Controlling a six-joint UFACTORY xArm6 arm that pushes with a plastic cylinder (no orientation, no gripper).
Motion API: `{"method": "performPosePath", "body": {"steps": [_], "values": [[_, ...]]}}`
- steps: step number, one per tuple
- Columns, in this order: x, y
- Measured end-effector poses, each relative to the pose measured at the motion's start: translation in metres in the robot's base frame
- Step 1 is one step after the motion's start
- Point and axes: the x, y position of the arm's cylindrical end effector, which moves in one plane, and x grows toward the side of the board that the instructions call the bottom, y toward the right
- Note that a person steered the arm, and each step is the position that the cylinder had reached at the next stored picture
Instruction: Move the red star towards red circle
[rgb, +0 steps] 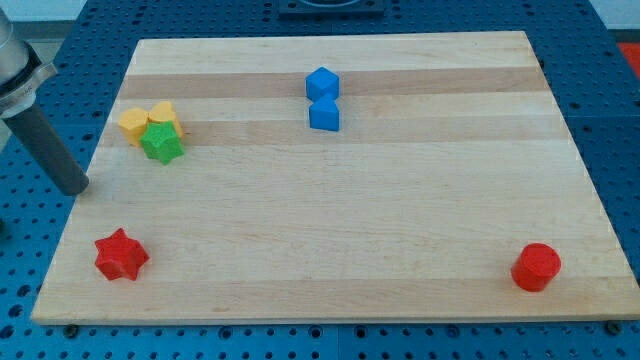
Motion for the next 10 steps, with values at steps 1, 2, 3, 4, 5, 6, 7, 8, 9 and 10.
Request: {"method": "performPosePath", "body": {"steps": [1, 2, 3, 4, 5, 6, 7, 8, 9, 10], "values": [[-0.001, 0.000], [-0.001, -0.001], [0.006, -0.001], [0.029, 0.000], [0.041, 0.000], [0.047, 0.000], [0.045, 0.000], [0.042, 0.000], [0.041, 0.000], [0.055, 0.008]]}}
